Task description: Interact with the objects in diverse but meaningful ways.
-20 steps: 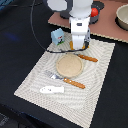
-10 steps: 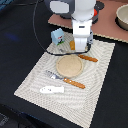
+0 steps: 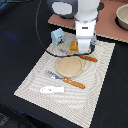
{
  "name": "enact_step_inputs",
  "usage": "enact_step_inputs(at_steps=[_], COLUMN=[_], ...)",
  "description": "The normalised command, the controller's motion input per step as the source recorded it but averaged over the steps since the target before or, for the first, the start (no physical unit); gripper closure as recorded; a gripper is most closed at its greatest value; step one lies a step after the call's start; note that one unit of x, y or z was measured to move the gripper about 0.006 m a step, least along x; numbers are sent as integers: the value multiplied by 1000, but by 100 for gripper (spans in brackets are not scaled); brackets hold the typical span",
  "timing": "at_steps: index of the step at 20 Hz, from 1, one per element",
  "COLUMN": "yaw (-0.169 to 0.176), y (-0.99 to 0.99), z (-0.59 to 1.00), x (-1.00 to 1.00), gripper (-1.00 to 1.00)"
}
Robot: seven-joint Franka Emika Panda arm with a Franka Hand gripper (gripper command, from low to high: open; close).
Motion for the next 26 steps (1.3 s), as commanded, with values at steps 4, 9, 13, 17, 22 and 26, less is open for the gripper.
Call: enact_step_inputs(at_steps=[4, 9, 13, 17, 22, 26], yaw=[2, 0, 0, -4, -4, 0], y=[240, 359, 334, 234, -53, -342], z=[701, 1000, 1000, 1000, 915, 597], x=[544, 499, 415, 126, -370, -802], gripper=[100, 100, 100, 100, 100, 100])
